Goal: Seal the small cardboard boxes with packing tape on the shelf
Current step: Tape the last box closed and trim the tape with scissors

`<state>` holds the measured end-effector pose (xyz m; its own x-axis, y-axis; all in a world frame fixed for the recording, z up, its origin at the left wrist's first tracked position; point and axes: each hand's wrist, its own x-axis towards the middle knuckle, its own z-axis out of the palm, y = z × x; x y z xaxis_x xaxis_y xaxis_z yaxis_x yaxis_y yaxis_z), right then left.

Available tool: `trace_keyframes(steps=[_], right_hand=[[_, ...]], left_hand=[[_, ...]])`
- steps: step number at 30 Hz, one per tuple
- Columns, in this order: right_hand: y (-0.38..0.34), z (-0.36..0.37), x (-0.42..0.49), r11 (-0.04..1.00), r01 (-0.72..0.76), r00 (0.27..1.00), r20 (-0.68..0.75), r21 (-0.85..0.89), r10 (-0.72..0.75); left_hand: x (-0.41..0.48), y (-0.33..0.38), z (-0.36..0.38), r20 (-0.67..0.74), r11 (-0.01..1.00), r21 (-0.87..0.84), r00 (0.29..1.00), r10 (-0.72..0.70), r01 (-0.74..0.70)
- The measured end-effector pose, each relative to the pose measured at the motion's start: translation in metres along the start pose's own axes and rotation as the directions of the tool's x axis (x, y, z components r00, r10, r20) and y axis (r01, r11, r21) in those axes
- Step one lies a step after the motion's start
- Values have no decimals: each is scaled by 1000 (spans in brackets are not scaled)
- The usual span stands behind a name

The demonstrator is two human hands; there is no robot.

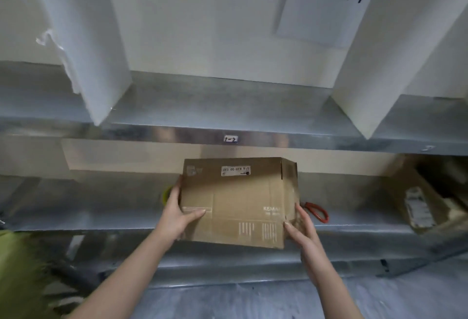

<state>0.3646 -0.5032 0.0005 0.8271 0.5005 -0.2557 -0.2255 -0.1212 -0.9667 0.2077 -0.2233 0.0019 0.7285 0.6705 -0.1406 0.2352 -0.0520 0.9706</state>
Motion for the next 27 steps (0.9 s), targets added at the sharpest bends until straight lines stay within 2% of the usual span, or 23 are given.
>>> trace_keyframes(steps=[3,8,12,13,15,17,18,20,24,27], right_hand=[[-10,-45,9,992,-72,990,127,104,59],[-21,-87,23,995,-77,975,211,62,62],[-21,-105,42,993,-117,956,274,25,106],[-19,-107,45,993,-118,959,259,-7,116],[-12,-107,50,981,-67,981,169,-183,98],[-5,-105,54,909,12,997,68,-416,19],[-3,-104,55,888,23,1000,24,-460,-13],[-3,-104,56,895,23,1000,-4,-446,-28],[-8,-105,61,922,-15,998,56,-387,40],[-13,-98,64,919,-18,999,-41,-393,2]], left_hand=[[-9,11,46,4,1000,-14,1000,26,-26],[-13,16,98,-78,1000,-12,997,20,-21],[-4,15,112,-19,989,-141,999,-43,40],[-4,13,115,8,985,-163,999,-52,53],[-3,9,122,57,988,-143,997,-48,55],[-2,5,126,65,994,-107,997,-28,35],[-2,5,126,62,996,-81,998,-20,25],[0,4,126,54,1000,-7,999,3,-2],[3,3,122,-6,973,196,992,123,-120],[3,1,122,-15,954,263,988,156,-147]])
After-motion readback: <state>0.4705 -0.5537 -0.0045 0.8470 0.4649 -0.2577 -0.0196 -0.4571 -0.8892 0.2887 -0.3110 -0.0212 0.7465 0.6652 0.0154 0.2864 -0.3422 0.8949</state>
